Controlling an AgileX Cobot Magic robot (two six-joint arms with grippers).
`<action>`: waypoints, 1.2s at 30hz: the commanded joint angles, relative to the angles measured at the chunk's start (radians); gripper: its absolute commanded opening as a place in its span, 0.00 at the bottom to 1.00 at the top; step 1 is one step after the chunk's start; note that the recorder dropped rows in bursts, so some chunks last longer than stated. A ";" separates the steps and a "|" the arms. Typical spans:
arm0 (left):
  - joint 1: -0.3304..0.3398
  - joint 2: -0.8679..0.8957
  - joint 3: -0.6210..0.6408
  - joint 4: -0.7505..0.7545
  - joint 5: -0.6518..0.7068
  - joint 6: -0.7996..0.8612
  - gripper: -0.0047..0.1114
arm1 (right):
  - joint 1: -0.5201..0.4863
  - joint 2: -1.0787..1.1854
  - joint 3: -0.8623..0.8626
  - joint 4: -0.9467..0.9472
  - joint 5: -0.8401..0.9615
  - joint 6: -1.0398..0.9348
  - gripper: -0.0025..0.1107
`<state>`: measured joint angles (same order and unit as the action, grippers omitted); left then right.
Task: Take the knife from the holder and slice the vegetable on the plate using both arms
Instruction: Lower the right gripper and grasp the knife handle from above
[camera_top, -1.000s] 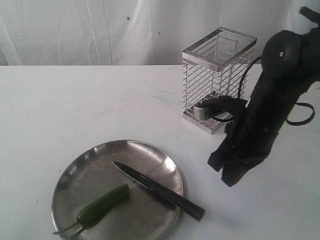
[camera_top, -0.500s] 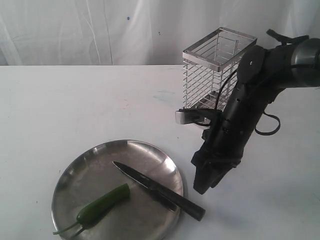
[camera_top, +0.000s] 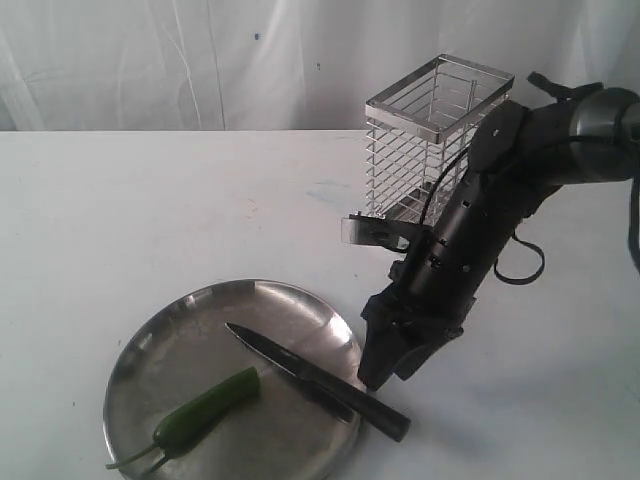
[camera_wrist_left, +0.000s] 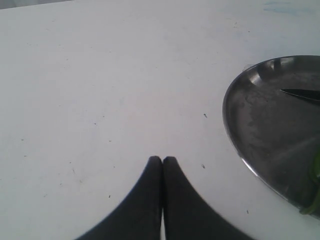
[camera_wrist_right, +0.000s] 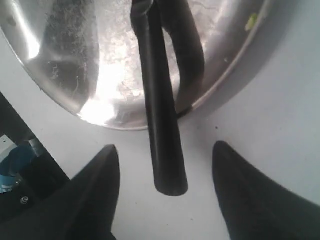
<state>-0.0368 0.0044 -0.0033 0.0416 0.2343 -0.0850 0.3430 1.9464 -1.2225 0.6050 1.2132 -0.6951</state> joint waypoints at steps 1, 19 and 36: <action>-0.005 -0.004 0.003 -0.010 -0.003 0.003 0.04 | -0.006 0.034 -0.002 0.026 0.008 -0.028 0.48; -0.005 -0.004 0.003 -0.010 -0.003 0.003 0.04 | -0.006 0.110 0.014 0.083 0.008 -0.042 0.48; -0.005 -0.004 0.003 -0.010 -0.003 0.003 0.04 | 0.033 0.139 0.046 0.102 0.008 -0.063 0.48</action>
<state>-0.0368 0.0044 -0.0033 0.0416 0.2343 -0.0850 0.3605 2.0820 -1.1911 0.7181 1.2232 -0.7278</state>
